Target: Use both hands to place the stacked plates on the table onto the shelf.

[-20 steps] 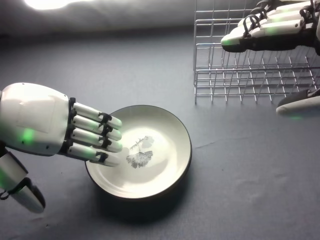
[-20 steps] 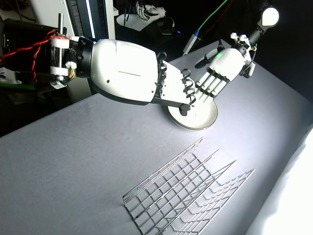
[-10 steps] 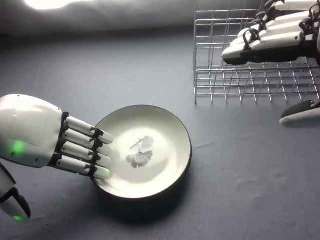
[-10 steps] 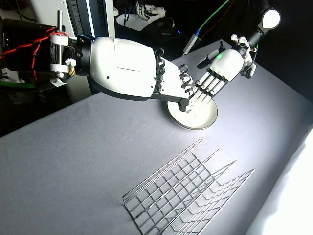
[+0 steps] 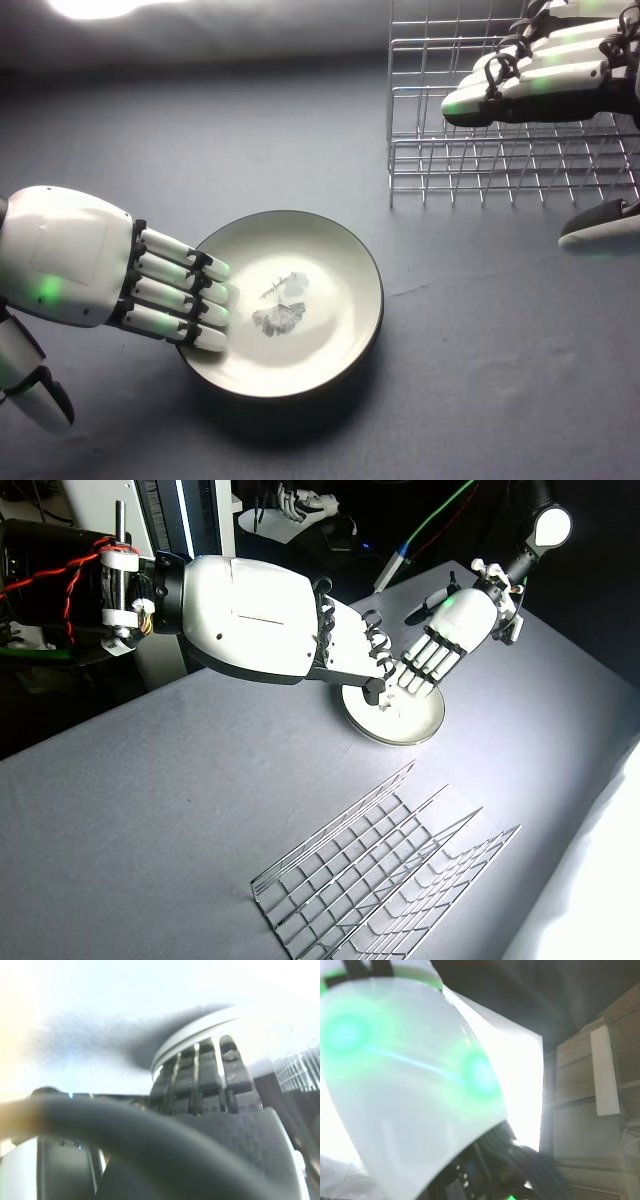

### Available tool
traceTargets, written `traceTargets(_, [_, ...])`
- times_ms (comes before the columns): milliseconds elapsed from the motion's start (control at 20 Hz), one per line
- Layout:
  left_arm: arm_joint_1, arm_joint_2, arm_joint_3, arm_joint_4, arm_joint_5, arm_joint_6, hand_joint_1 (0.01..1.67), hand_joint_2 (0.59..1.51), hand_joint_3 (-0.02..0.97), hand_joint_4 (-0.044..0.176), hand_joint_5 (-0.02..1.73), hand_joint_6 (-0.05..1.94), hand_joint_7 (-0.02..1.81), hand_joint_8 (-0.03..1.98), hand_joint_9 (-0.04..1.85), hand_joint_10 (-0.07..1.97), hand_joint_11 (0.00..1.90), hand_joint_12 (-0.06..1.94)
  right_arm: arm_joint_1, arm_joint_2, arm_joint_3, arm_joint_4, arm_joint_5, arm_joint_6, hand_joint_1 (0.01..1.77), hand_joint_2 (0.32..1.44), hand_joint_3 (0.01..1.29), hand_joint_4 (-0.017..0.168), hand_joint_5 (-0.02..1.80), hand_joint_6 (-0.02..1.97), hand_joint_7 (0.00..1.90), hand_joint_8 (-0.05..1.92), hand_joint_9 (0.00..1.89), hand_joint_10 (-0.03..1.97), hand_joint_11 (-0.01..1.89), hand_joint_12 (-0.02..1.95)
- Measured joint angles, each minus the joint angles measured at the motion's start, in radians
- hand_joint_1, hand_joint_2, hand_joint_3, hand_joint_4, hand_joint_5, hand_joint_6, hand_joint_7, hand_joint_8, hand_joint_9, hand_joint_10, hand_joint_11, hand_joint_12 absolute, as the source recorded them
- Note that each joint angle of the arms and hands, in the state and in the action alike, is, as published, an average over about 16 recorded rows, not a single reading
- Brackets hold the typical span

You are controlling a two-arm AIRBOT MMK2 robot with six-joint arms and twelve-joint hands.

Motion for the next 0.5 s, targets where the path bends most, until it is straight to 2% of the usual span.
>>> traceTargets(500, [0.002, -0.03, 0.053, 0.021, -0.005, -0.003, 0.01, 1.073, 0.018, -0.003, -0.01, -0.02, 0.0, -0.01, 0.02, 0.02, 0.02, 0.01, -0.004, -0.016, 0.01, -0.067, 0.028, -0.001, 0.59, 1.15, 0.01, 0.001, 0.3, 0.02, 0.32, 0.0, 0.31, 0.02, 0.02, 1.03])
